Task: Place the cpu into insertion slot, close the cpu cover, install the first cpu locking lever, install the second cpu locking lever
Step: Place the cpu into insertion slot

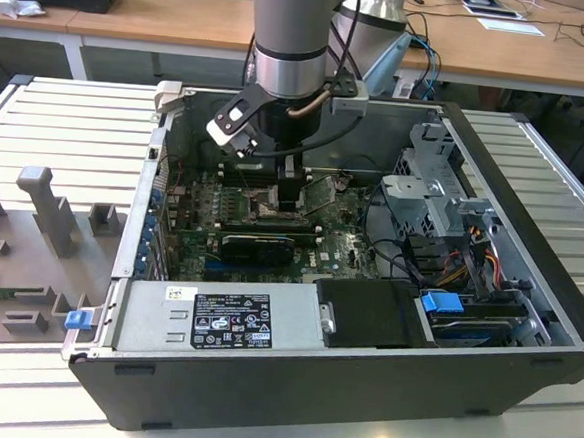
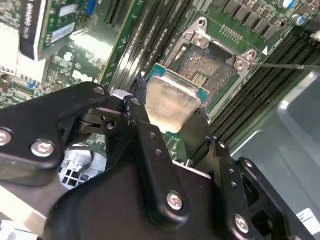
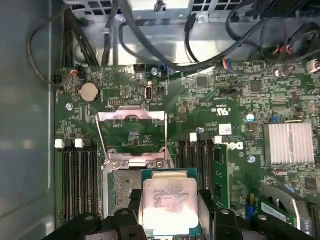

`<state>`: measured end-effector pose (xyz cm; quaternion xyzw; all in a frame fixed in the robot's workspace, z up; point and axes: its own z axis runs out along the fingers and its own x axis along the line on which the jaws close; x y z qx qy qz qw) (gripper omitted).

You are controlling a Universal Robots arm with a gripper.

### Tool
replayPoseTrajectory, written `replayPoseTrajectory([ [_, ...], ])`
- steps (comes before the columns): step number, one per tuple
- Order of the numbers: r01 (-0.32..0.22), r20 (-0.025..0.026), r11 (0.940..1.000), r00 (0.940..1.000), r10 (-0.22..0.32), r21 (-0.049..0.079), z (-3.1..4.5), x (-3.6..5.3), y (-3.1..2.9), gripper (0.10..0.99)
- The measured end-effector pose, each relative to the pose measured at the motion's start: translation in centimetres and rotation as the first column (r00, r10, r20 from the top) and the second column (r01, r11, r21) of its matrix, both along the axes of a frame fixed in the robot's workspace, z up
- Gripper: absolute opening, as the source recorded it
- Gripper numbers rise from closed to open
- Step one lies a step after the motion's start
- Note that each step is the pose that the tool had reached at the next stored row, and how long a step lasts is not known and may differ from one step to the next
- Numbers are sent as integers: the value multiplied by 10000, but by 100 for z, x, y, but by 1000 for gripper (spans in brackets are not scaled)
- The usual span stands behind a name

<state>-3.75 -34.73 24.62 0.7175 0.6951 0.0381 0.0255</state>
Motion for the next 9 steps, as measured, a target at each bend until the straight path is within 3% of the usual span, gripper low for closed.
replayPoseTrajectory([
  [7,-307,1,9995,9995,307,19,-51,-4,131,525],
  [9,-391,3,9992,9992,391,23,-148,-80,172,525],
])
